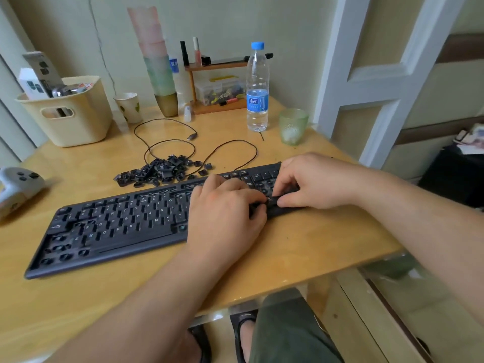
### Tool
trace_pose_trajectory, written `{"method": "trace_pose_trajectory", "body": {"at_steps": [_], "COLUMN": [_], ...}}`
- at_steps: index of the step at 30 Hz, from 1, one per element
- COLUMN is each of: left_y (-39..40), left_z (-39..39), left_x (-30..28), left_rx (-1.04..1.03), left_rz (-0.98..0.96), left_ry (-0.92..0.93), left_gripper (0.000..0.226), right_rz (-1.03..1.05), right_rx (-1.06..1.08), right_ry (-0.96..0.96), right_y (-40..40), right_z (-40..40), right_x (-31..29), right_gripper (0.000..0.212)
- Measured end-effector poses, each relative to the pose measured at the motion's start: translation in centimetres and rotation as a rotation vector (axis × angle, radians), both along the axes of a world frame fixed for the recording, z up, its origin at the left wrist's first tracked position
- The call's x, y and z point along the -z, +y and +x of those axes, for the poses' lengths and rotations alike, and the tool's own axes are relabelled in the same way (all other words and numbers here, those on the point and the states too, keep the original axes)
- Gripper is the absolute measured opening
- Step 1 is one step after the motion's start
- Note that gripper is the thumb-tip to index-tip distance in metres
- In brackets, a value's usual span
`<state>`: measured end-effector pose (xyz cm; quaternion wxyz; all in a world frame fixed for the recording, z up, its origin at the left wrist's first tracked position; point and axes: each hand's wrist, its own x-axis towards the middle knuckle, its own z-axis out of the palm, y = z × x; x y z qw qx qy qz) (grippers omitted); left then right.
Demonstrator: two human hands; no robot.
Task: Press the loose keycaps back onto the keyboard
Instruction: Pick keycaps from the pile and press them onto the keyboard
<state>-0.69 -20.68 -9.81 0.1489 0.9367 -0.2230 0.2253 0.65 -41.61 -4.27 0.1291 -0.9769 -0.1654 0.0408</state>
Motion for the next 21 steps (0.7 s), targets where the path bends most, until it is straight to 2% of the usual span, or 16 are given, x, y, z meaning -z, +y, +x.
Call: {"method": "trace_pose_trajectory", "body": {"at_steps": [9,18,21], "left_y": [-0.3,-0.6,-0.5], "left_z": [-0.3,-0.1,0.0], "left_x": [0.7,1.1,1.2], "left_rx": [0.064,0.073,0.065], "left_rz": [0.016,-0.004,-0.010], "left_ry": [-0.061,-0.077,-0.078], "left_gripper": [0.029,0.027,0.027], "right_rz": [-0.133,-0.176,-0.126], "right_rx": [0.022,0.068,0.081], "right_ry": [0.099,0.142,0.140], "right_y": [1.2,2.6,2.4], "right_z": [1.1,2.2,2.3], "right_x": [-1.4,-1.5,-1.0], "right_gripper": [0.011,0.017,0.016]}}
